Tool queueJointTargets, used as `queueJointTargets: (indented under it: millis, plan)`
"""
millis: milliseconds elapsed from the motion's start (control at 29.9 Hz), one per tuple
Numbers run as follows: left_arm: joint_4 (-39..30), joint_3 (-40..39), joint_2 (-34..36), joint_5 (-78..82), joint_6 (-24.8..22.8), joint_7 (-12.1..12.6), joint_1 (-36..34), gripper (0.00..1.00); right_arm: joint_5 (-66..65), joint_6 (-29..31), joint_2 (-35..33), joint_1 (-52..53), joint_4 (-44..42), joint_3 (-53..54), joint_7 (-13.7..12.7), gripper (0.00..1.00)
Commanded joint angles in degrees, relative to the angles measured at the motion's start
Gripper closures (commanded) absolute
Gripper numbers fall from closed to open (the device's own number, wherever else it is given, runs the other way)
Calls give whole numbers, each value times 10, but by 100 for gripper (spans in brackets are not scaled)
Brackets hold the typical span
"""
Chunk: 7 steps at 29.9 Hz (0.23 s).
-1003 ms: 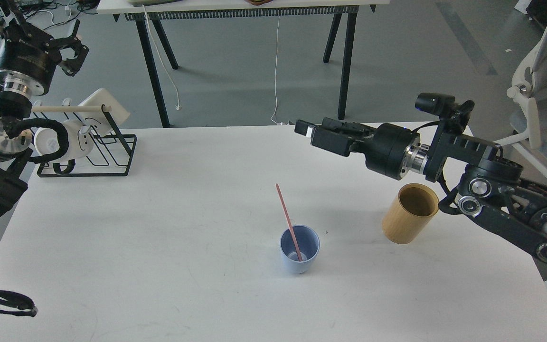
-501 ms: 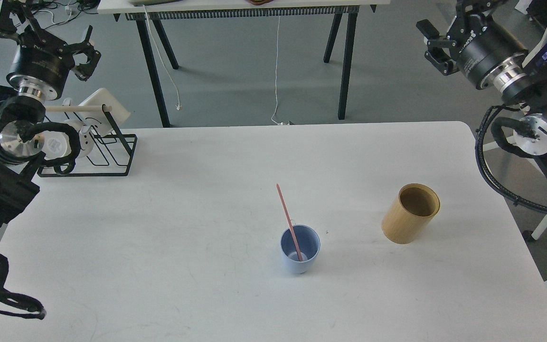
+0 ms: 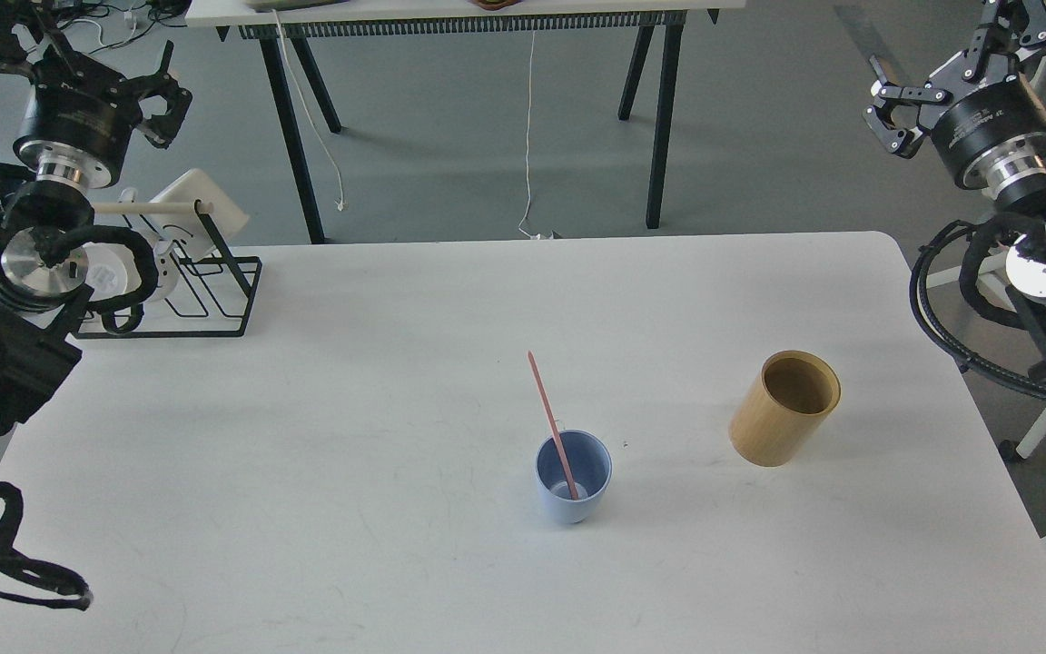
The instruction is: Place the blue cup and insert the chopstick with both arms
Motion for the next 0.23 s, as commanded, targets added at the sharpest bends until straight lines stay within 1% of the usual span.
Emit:
queueJointTargets:
  millis: [0, 134, 201]
  plan:
    - [0, 0, 0, -1, 0, -3, 0, 0, 7, 37, 33, 7, -46, 31, 0, 0]
    - [0, -1, 1, -1, 0, -6, -1, 0, 7, 43, 43, 7, -46, 34, 4, 0]
    - [0, 0, 2, -1, 0, -3, -1, 0, 7, 37, 43, 7, -48, 36, 4, 0]
